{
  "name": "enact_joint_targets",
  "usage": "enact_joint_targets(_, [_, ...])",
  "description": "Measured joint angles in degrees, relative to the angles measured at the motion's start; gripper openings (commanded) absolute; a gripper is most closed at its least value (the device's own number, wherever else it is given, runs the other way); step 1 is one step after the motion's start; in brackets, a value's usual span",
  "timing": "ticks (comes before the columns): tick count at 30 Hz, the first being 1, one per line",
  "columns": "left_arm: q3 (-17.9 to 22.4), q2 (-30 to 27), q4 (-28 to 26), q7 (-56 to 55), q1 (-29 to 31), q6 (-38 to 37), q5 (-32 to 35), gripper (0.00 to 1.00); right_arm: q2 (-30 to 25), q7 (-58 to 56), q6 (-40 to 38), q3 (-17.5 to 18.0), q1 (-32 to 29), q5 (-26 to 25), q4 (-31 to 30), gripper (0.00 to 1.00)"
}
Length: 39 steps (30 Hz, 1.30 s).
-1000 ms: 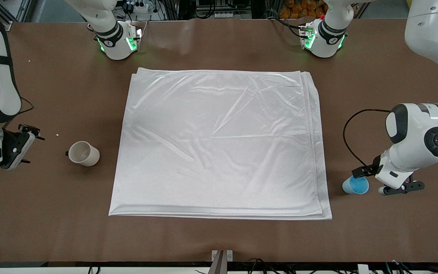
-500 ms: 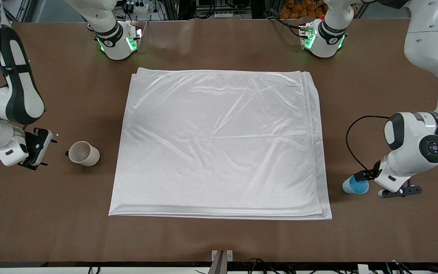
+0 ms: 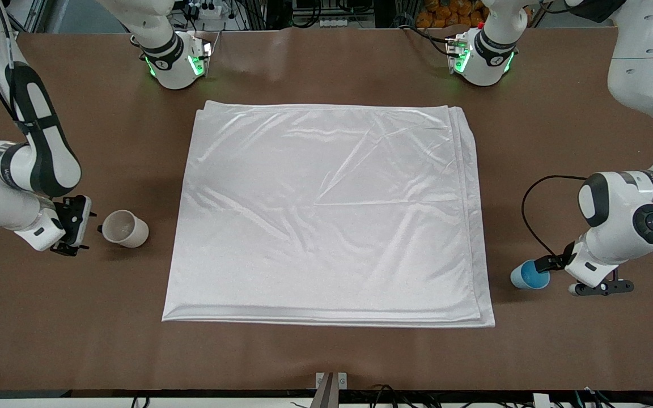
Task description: Place blue cup into white mug on cloth
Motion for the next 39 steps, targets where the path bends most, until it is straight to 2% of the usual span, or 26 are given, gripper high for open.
enact_joint_targets(6, [-0.35,0.51,0.27,0.01,-0.31,0.00,0.00,0.63,1.34,-0.40,0.91,0.25,0.06,0.01,0.00,1.00])
enact_joint_targets(13, [-0.43,1.43,0.42,0.06,-0.84,0.00,0.00,0.38,2.47,-0.82,1.03,0.41,0.14,0.01,-0.10,0.95])
enact_joint_targets(14, [-0.44,1.54,0.46,0.06,-0.93,0.00,0.00,0.32,2.58,-0.97,1.04,0.42,0.14,0.01,-0.13,0.94])
enact_joint_targets(16, [-0.46,1.71,0.52,0.06,-1.08,0.00,0.00,0.10,2.75,-1.30,1.05,0.43,0.15,0.02,-0.16,0.88])
enact_joint_targets(18, [-0.47,1.88,0.58,0.07,-1.23,0.00,0.00,0.00,2.88,-1.66,1.09,0.46,0.17,0.02,-0.18,0.83])
enact_joint_targets(25, [-0.49,2.01,0.93,2.20,-1.33,0.00,0.00,0.00,2.99,-2.56,1.42,0.55,0.21,0.02,-0.23,0.39])
enact_joint_targets(34, [-0.50,1.95,1.84,3.86,-1.32,0.03,0.00,0.00,2.99,-2.89,2.05,0.55,0.21,0.02,-0.59,0.18])
enact_joint_targets(39, [-0.50,1.93,2.79,4.03,-1.35,0.03,0.00,0.00,2.99,-2.91,2.51,0.55,0.20,0.03,-0.65,0.03])
